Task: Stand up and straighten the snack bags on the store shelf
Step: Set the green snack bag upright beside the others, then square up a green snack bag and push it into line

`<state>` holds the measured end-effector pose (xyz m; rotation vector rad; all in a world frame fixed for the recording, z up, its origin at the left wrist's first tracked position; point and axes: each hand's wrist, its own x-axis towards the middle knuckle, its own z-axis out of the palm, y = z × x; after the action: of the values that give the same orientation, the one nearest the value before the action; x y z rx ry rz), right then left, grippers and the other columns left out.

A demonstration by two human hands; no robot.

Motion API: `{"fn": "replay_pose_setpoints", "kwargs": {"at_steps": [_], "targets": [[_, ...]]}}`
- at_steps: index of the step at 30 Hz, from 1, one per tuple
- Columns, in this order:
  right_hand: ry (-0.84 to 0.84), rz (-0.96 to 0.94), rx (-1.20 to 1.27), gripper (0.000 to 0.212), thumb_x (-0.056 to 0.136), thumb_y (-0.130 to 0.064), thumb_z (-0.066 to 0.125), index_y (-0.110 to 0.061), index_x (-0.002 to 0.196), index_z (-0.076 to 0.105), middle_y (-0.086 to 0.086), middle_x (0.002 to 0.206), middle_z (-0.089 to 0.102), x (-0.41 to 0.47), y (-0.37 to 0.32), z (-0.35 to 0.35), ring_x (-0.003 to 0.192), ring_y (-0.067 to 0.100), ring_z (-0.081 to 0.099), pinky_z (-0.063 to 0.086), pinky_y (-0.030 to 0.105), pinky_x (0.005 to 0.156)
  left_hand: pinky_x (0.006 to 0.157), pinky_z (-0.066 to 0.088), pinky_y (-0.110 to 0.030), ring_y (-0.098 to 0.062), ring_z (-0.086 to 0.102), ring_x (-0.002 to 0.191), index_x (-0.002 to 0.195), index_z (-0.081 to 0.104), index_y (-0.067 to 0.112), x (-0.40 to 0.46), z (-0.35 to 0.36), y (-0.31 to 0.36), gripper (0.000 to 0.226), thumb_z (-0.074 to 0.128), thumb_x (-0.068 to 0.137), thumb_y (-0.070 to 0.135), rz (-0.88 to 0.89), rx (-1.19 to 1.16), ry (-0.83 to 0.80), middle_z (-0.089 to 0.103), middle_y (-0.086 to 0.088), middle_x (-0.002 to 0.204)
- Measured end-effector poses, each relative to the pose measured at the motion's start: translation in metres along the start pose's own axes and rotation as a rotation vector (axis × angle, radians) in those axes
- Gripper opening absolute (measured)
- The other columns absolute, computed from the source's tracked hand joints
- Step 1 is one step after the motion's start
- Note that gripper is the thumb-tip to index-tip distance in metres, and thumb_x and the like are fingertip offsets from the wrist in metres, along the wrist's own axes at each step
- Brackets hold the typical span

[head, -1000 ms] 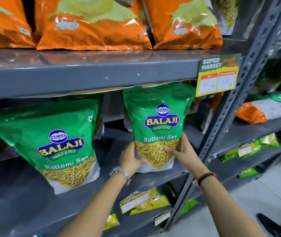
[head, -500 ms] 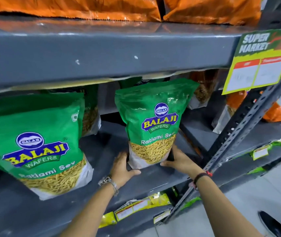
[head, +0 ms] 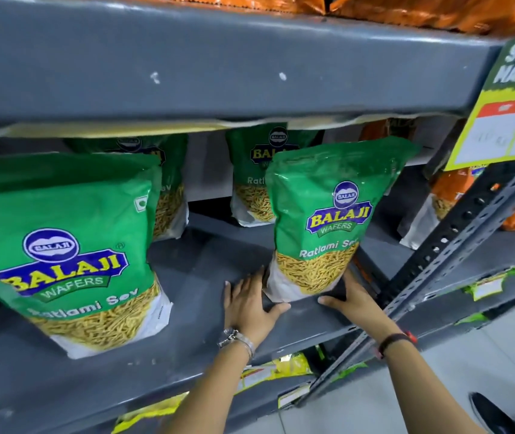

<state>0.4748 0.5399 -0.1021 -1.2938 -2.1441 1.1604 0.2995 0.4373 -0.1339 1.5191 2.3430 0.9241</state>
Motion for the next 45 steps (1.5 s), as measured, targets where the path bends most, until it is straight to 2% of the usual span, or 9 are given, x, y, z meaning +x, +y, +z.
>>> {"fn": "replay_pose_setpoints", "kwargs": {"at_steps": [6,21,30,34,35,37,39,41,45], "targets": [[0.052,-0.011,0.032,0.074,0.078,-0.01,0.068,-0.015,0.137,0.024,0.007,0.143,0.04,0.001,0.004,0.002,0.13,0.019,0.036,0.027,0.021,0.096,0.115,0.007,-0.041,-0.016,0.034,0.132,0.124,0.045,0.02,0.001,0.004,-0.003,0.065,0.059,0.071,0.054,-0.003,0.019,0.007,0.049,-0.002,0.137],[0.085,0.018,-0.004,0.069,0.08,-0.012,0.065,-0.015,0.135,0.024,0.009,0.14,0.043,-0.003,0.006,0.0,0.128,0.025,0.04,0.03,0.024,0.089,0.114,0.01,-0.044,-0.018,0.038,0.13,0.119,0.053,0.02,0.001,0.007,-0.003,0.062,0.066,0.066,0.05,0.007,0.031,0.058,0.055,-0.004,0.132],[0.077,0.03,-0.022,0.072,0.081,-0.009,0.064,-0.015,0.138,0.022,0.009,0.144,0.04,-0.01,-0.002,0.001,0.133,0.025,0.035,0.029,0.027,0.101,0.114,0.007,-0.045,-0.018,0.034,0.133,0.127,0.044,0.022,-0.001,0.002,-0.001,0.067,0.064,0.069,0.049,0.017,0.017,0.013,0.049,-0.003,0.138],[0.367,0.087,0.126,0.057,0.078,0.0,0.065,-0.005,0.128,0.038,0.016,0.132,0.05,-0.035,-0.01,0.019,0.124,0.031,0.045,0.035,0.044,0.107,0.114,0.016,-0.04,-0.027,0.03,0.134,0.137,0.028,0.018,-0.014,-0.014,-0.005,0.081,0.07,0.07,0.037,0.006,-0.186,-0.042,0.037,-0.006,0.146],[0.463,0.087,0.185,0.046,0.079,0.001,0.064,-0.006,0.12,0.044,0.016,0.123,0.054,-0.044,-0.012,0.029,0.115,0.028,0.052,0.04,0.042,0.104,0.111,0.022,-0.038,-0.029,0.032,0.133,0.135,0.032,0.016,-0.021,-0.022,-0.007,0.077,0.072,0.07,0.03,-0.022,-0.267,-0.013,0.039,-0.009,0.144],[0.553,0.032,0.234,0.029,0.081,0.002,0.06,-0.016,0.1,0.048,0.008,0.102,0.057,-0.062,-0.022,0.053,0.092,0.013,0.058,0.047,0.02,0.09,0.101,0.032,-0.032,-0.031,0.045,0.122,0.124,0.047,0.01,-0.039,-0.039,-0.021,0.062,0.074,0.069,0.019,-0.039,-0.329,0.104,0.053,-0.016,0.128],[0.498,-0.063,0.226,0.027,0.082,0.002,0.059,-0.023,0.086,0.048,0.008,0.09,0.059,-0.07,-0.037,0.078,0.081,0.016,0.059,0.042,0.004,0.072,0.09,0.035,-0.023,-0.027,0.055,0.105,0.106,0.059,0.006,-0.058,-0.057,-0.042,0.044,0.076,0.066,0.011,-0.018,-0.288,0.22,0.063,-0.016,0.108],[0.383,-0.141,0.219,0.027,0.082,0.004,0.057,-0.023,0.084,0.052,0.009,0.088,0.061,-0.066,-0.055,0.104,0.082,0.024,0.06,0.041,0.005,0.071,0.081,0.036,-0.02,-0.015,0.055,0.091,0.091,0.063,0.006,-0.08,-0.081,-0.069,0.032,0.078,0.064,0.01,-0.016,-0.238,0.279,0.066,-0.014,0.092],[0.023,-0.136,0.273,0.032,0.08,0.005,0.06,0.002,0.111,0.052,0.017,0.115,0.059,-0.046,-0.096,0.15,0.104,0.026,0.056,0.04,0.007,0.082,0.068,0.04,-0.023,-0.009,0.054,0.074,0.074,0.058,0.023,-0.12,-0.133,-0.126,0.021,0.069,0.059,0.034,-0.189,-0.225,0.373,0.064,0.007,0.072]]}}
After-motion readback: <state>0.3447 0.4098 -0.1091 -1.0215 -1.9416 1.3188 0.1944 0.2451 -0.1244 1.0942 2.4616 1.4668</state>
